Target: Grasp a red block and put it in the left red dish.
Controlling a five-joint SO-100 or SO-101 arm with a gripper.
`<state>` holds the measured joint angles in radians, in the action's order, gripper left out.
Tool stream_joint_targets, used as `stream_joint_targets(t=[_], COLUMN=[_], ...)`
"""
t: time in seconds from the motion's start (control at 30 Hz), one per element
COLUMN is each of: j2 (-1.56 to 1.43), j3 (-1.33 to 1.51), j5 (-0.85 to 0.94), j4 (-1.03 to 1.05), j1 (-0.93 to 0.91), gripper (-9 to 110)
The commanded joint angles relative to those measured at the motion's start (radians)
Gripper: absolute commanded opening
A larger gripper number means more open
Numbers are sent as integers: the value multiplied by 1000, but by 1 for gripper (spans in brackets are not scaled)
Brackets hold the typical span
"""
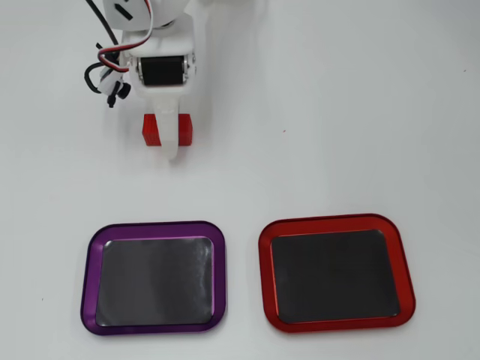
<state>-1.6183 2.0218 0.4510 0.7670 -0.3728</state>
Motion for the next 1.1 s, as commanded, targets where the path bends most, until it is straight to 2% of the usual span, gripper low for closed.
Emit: stream_joint_targets(t=[0.0, 0.13, 0.37, 0.57, 0.77, 0.83, 0.93, 1.07], j2=[9, 3, -58, -302, -545, -588, -568, -451], j3=[-20, -20, -94, -143, -141, -140, -126, -138], j5=[6, 6, -14, -126, -225, -279, -322, -347], j4=[-14, -14, 0, -9, -23, -100, -247, -330], j1=[-6, -6, 5, 28, 265, 351, 433, 491], gripper=[10, -1, 0, -1, -1, -1, -1, -1])
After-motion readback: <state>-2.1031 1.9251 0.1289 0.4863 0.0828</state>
